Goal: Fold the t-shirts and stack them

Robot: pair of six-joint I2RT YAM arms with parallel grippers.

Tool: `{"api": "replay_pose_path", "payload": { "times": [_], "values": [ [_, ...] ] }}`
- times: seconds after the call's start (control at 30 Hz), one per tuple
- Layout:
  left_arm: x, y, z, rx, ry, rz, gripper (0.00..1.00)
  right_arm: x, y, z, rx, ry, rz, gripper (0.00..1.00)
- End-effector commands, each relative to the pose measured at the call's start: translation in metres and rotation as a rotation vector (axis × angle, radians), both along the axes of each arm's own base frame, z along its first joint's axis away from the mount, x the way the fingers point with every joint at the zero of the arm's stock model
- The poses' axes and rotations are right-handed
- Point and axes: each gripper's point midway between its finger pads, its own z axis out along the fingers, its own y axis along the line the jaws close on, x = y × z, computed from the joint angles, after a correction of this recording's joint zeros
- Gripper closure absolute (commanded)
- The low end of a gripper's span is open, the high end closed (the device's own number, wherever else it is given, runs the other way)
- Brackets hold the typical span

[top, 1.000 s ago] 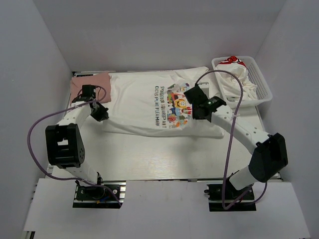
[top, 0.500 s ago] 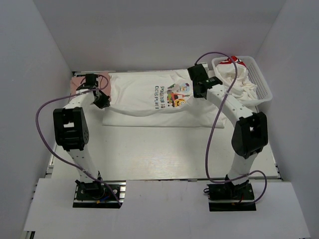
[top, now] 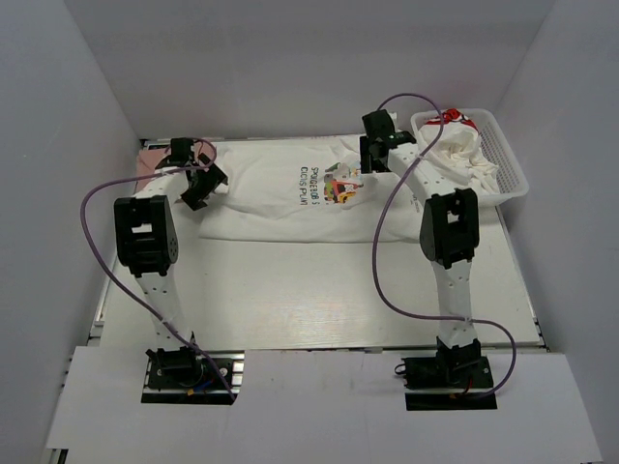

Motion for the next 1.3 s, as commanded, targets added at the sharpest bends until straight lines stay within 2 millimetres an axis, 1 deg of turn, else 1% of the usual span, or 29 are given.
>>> {"api": "replay_pose_path", "payload": {
  "times": [0.0,0.03,0.07,0.13,0.17,0.2,0.23,0.27,0.3,0.33,0.37,0.4,0.43,0.47,0.5,0.57,0.63,0.67,0.73,0.77,0.87,0.9,0.93,1.0,1.03,1.1,1.17,1.23,1.27],
  "values": [
    [0.005,0.003,0.056,0.038,-0.109,-0.025,0.00,0.005,0.018,0.042,0.106,-0.054,0.050,0.10],
    [0.000,0.005,0.058,0.054,-0.109,-0.024,0.00,-0.001,0.017,0.032,0.110,-0.036,0.050,0.10],
    [-0.003,0.005,0.074,0.056,-0.138,-0.024,0.00,-0.001,0.017,0.035,0.127,-0.051,0.055,0.10],
    [-0.013,0.001,0.078,0.069,-0.140,-0.049,0.00,-0.022,0.015,0.032,0.155,-0.042,0.052,0.10],
    [-0.016,-0.004,0.082,0.051,-0.153,-0.064,0.00,-0.034,0.018,0.017,0.193,-0.005,0.069,0.10],
    [-0.023,-0.006,0.077,0.045,-0.144,-0.080,0.00,-0.039,0.022,0.025,0.229,-0.020,0.085,0.10],
    [-0.027,-0.009,0.085,0.036,-0.166,-0.089,0.00,-0.041,0.028,0.032,0.269,-0.042,0.111,0.10],
    [-0.033,-0.015,0.083,0.011,-0.160,-0.109,0.00,-0.060,0.038,0.013,0.327,0.025,0.157,0.10],
    [-0.042,-0.017,0.074,0.007,-0.144,-0.123,0.00,-0.059,0.040,0.010,0.347,0.022,0.158,0.10],
    [-0.047,-0.017,0.072,0.006,-0.136,-0.123,0.00,-0.062,0.042,-0.003,0.356,0.051,0.146,0.10],
    [-0.052,-0.019,0.076,-0.001,-0.143,-0.129,0.00,-0.062,0.043,-0.003,0.366,0.065,0.146,0.10],
    [-0.060,-0.019,0.068,0.003,-0.123,-0.137,0.00,-0.061,0.042,-0.005,0.361,0.076,0.134,0.10],
    [-0.067,-0.019,0.066,0.002,-0.107,-0.137,0.00,-0.061,0.043,-0.020,0.359,0.111,0.122,0.10],
    [-0.077,-0.019,0.064,0.005,-0.090,-0.145,0.00,-0.051,0.046,-0.012,0.367,0.088,0.126,0.10],
    [-0.084,-0.018,0.061,0.017,-0.070,-0.148,0.00,-0.048,0.046,-0.026,0.364,0.109,0.111,0.10],
    [-0.095,-0.013,0.057,0.041,-0.040,-0.139,0.00,-0.034,0.051,-0.017,0.377,0.081,0.111,0.12],
    [-0.104,-0.007,0.060,0.071,-0.017,-0.128,0.00,-0.030,0.052,-0.036,0.397,0.133,0.085,0.12],
    [-0.109,-0.006,0.055,0.078,0.004,-0.122,0.00,-0.025,0.058,-0.032,0.417,0.126,0.084,0.13],
    [-0.116,-0.002,0.064,0.096,0.001,-0.110,0.00,-0.019,0.066,-0.039,0.450,0.137,0.106,0.15],
    [-0.119,0.000,0.063,0.111,0.002,-0.110,0.00,-0.015,0.070,-0.044,0.462,0.138,0.103,0.20],
    [-0.122,0.004,0.073,0.114,-0.023,-0.100,0.00,-0.006,0.089,-0.044,0.549,0.135,0.138,0.52],
    [-0.122,0.004,0.073,0.114,-0.023,-0.100,0.00,-0.001,0.098,-0.036,0.577,0.112,0.161,0.60],
    [-0.122,0.004,0.077,0.115,-0.034,-0.099,0.00,0.002,0.103,-0.034,0.602,0.108,0.165,0.75],
    [-0.124,0.003,0.074,0.114,-0.025,-0.100,0.00,0.013,0.113,-0.023,0.642,0.055,0.174,0.77],
    [-0.124,0.003,0.074,0.114,-0.025,-0.100,0.00,0.015,0.117,-0.019,0.671,0.048,0.166,0.86],
    [-0.124,0.003,0.074,0.114,-0.025,-0.100,0.00,0.023,0.121,-0.016,0.707,0.026,0.147,0.78],
    [-0.122,0.001,0.071,0.104,-0.025,-0.107,0.00,0.025,0.124,-0.017,0.717,0.022,0.132,0.63],
    [-0.122,-0.003,0.068,0.081,-0.017,-0.112,0.00,0.029,0.126,-0.015,0.752,0.007,0.108,0.38],
    [-0.120,-0.004,0.071,0.069,-0.026,-0.110,0.00,0.029,0.129,-0.015,0.758,0.006,0.116,0.19]
  ]
}}
